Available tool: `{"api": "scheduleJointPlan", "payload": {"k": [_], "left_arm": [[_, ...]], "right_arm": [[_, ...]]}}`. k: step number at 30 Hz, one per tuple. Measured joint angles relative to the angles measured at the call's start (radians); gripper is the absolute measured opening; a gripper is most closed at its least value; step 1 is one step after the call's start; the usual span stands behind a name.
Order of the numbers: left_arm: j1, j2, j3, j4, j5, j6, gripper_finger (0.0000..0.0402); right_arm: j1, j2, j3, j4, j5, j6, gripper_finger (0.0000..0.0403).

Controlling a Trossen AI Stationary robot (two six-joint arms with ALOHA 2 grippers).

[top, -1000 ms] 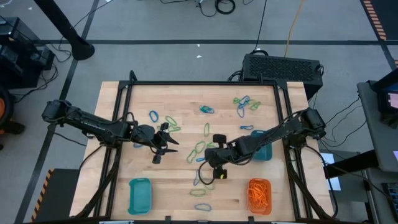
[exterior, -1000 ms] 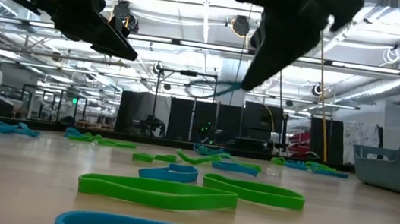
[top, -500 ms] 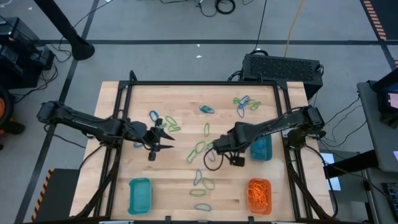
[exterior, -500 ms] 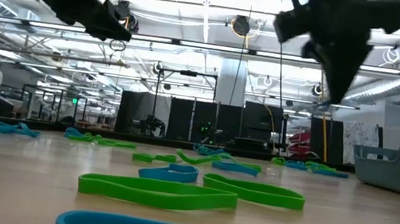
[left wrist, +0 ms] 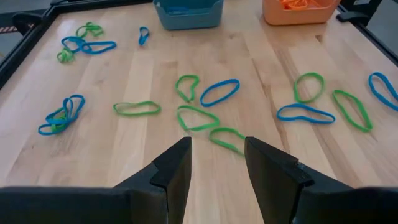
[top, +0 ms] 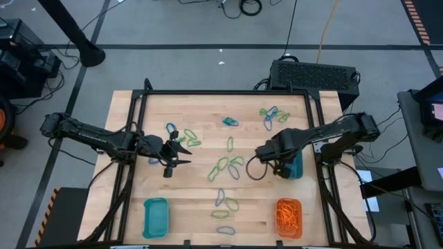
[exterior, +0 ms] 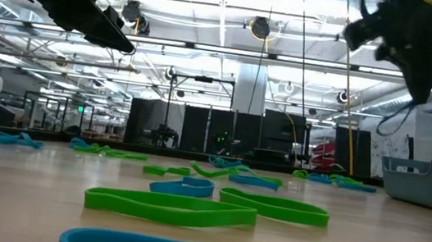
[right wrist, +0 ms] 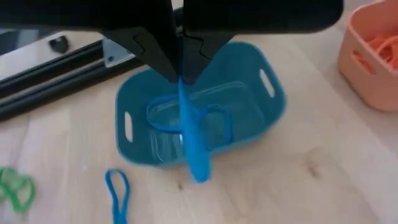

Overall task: Sort rubber bands into baskets
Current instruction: Put the blue rubber band into the dark blue bin

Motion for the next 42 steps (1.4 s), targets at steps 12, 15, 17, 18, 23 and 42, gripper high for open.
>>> {"api": "scheduleJointPlan", "payload": {"k": [12, 15, 17, 18, 23, 42], "left_arm": [[0.0, 0.0, 0.0, 0.001, -0.125, -0.02, 0.0157], [0.0, 0.0, 0.0, 0.007, -0.232, -0.026, 0.0157], [0.0, 0.0, 0.0, 0.028, -0.27, -0.026, 0.0157], [0.0, 0.0, 0.0, 0.043, -0.281, -0.025, 0.0157], [0.0, 0.0, -0.019, 0.083, -0.291, 0.006, 0.0157], [0.173, -0.001, -0.21, 0.321, -0.216, 0.002, 0.0157]], "right_arm": [[-0.028, -0.231, -0.354, 0.219, -0.089, 0.209, 0.0], [-0.028, -0.24, -0.386, 0.265, -0.118, 0.247, 0.0], [-0.028, -0.24, -0.404, 0.283, -0.131, 0.261, 0.0], [-0.028, -0.24, -0.41, 0.29, -0.133, 0.269, 0.0], [-0.028, -0.24, -0.439, 0.326, -0.131, 0.296, 0.0002], [-0.03, -0.24, -0.442, 0.346, -0.13, 0.309, 0.0087]]}}
